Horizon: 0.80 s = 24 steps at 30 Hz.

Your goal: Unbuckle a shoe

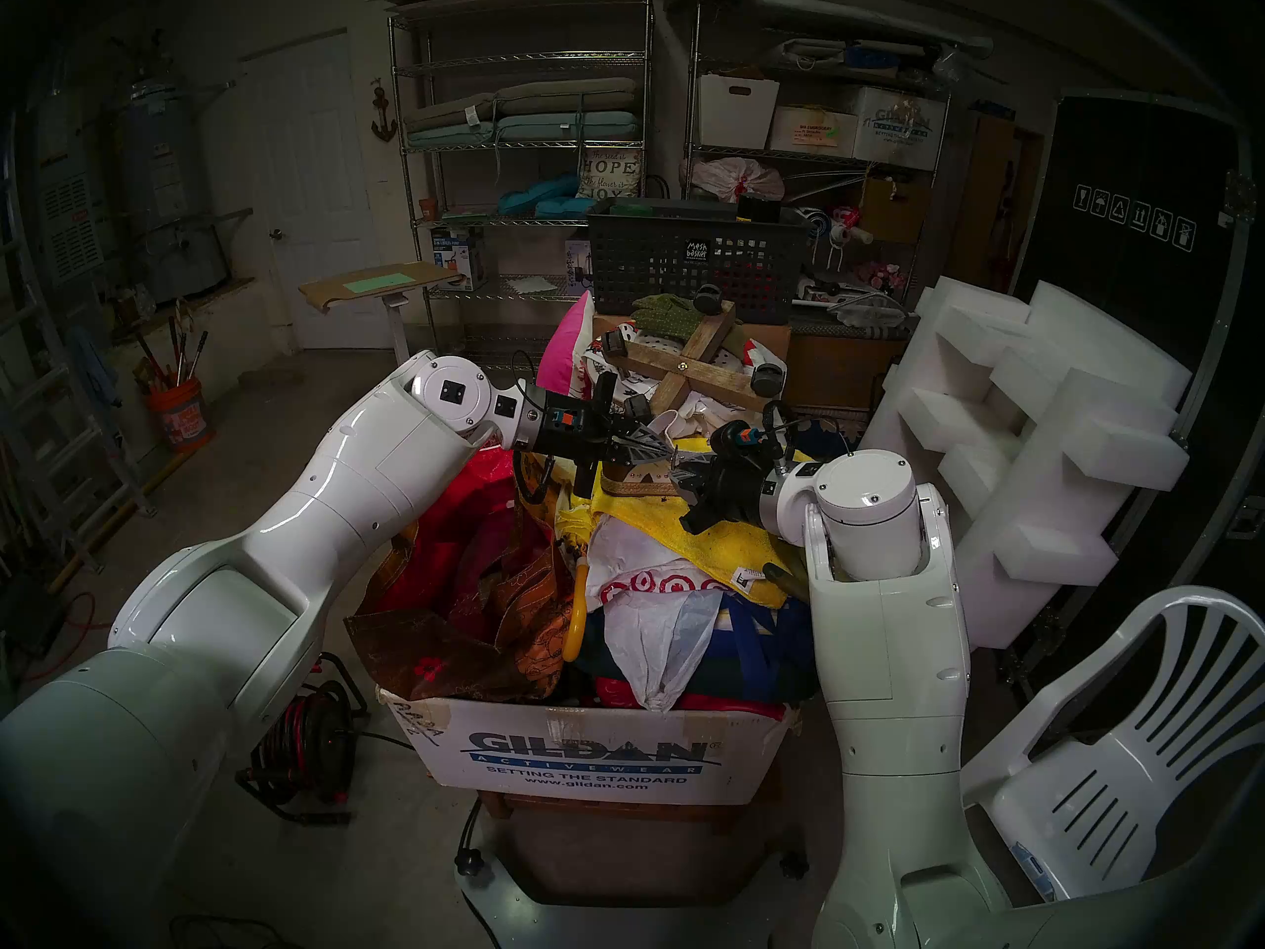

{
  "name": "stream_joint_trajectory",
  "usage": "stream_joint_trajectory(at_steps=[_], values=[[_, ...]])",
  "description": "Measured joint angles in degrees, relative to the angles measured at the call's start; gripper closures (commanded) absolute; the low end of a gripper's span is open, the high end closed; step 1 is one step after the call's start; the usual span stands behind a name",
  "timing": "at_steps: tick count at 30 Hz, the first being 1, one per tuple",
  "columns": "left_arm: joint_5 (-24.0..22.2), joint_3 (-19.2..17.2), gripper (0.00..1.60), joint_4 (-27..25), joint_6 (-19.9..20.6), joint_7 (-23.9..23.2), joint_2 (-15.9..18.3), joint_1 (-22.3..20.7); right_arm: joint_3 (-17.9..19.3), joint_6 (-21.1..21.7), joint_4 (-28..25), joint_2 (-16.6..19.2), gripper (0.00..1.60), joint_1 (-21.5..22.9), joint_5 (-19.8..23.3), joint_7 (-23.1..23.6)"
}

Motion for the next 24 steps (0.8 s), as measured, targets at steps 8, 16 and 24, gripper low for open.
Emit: stream_joint_trajectory(at_steps=[8, 16, 24], values=[[-0.1, -0.2, 1.23, -0.4, 0.0, 0.0, 0.3, 0.2, -0.1, 0.0, -0.1, -0.1, 1.17, 0.0, 0.0, 0.0], [-0.3, -0.4, 1.22, -1.4, 0.3, 0.0, 1.1, 0.6, -0.2, 0.0, -0.4, -0.1, 1.54, -0.1, 0.0, -0.2], [-0.5, -0.5, 1.21, -2.5, 0.8, 0.0, 1.9, 1.0, -0.4, 0.0, -0.9, -0.1, 1.6, -0.4, 0.0, -0.2]])
